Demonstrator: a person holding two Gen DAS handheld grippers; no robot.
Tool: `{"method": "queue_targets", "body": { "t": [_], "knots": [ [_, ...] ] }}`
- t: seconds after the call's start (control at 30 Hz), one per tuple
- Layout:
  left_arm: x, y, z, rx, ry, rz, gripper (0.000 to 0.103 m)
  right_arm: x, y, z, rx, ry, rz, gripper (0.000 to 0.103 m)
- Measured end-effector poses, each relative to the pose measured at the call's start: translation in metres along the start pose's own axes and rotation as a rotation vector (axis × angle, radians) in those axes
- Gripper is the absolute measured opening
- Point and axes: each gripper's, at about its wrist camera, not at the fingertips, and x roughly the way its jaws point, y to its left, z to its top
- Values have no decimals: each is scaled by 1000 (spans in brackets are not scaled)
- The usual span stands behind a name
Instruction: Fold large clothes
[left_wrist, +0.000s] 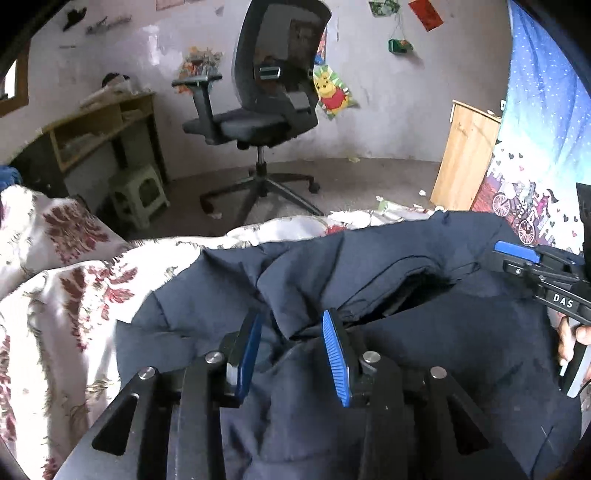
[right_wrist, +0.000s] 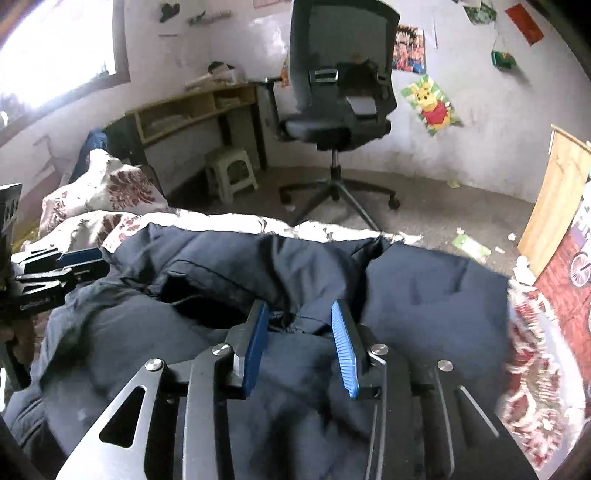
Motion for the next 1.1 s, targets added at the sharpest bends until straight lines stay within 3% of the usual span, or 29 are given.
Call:
{"method": "queue_targets", "body": {
  "t": [0.1,0.17,0.33,0.53,0.73,1.1],
  "knots": [
    [-32,-4,1,6,-52,-9,43,-23,3,5,-11,-24,-4,45],
    [-53,-7,-2,-5,-92,-4,68,-45,7,6,-9,-55,-6,56],
    [-104,-9,-12,-37,-165,-8,86,-91,17,5,17,-107,-9,69],
    [-167,-11,-30,-109,-252,-12,96,-149,35,-7,10,-155,0,83],
    [-223,-25,-59,-116,-312,-12,101,-211,53,-30,6,-195,21,89],
    [-307,-50,-135,-115,-292,16,102,-280,69,-83,6,-155,57,90]
  ]
}}
